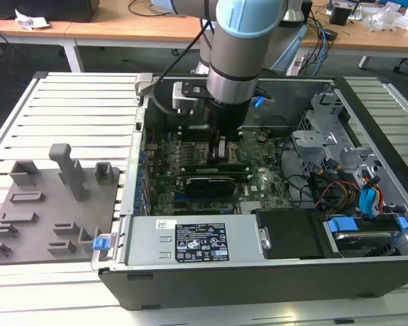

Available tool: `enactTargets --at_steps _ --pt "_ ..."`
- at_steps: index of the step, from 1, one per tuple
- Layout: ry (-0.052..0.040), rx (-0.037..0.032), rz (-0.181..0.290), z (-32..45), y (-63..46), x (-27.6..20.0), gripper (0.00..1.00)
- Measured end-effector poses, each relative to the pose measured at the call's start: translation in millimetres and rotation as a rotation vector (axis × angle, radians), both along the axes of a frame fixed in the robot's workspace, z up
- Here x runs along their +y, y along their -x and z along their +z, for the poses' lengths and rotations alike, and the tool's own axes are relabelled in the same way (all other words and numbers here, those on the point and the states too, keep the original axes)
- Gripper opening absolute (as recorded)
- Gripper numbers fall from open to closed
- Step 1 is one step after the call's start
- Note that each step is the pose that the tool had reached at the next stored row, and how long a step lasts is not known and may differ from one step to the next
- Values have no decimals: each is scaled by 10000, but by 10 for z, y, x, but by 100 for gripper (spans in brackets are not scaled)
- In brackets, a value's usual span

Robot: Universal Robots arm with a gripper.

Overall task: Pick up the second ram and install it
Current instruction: 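Press down the second ram until it locks into place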

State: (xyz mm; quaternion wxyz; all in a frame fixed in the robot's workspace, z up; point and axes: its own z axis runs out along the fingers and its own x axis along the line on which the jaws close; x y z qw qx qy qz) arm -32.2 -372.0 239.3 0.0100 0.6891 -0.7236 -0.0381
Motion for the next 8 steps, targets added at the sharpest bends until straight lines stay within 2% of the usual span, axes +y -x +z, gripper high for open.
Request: enactTargets --at_steps 3,4,5,8 --pt "0 10 0 141 -20 0 11" --pt "0 11 -2 274 -22 0 11" --pt "0 11 -1 322 -23 0 11" --pt "-3 10 0 359 -23 0 11"
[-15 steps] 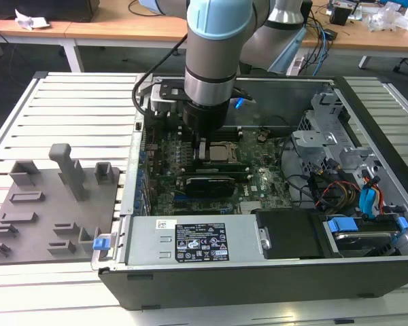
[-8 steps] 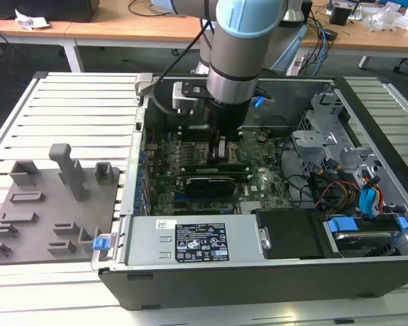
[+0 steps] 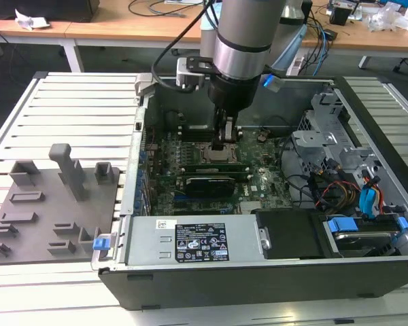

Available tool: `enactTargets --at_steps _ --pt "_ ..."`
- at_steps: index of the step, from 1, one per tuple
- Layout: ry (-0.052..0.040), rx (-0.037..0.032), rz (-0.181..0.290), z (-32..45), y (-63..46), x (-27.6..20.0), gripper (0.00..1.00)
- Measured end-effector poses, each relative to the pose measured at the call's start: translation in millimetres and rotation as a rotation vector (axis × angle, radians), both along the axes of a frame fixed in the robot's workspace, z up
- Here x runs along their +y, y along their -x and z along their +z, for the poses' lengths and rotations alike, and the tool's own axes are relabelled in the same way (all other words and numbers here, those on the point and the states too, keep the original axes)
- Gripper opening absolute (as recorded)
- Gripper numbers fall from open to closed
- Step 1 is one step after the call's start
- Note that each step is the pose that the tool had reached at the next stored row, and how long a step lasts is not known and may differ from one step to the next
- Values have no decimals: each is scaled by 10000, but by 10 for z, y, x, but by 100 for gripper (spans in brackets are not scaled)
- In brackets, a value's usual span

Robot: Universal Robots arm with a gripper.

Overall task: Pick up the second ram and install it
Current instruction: 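Press down the second ram until it locks into place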

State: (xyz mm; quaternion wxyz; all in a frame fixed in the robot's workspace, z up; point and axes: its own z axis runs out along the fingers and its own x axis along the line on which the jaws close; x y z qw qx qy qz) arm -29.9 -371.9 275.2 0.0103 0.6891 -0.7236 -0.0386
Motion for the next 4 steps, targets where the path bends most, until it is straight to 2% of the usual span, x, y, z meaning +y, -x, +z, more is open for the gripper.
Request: enactTargets --at_steps 4 --pt "3 1 0 4 0 0 11"
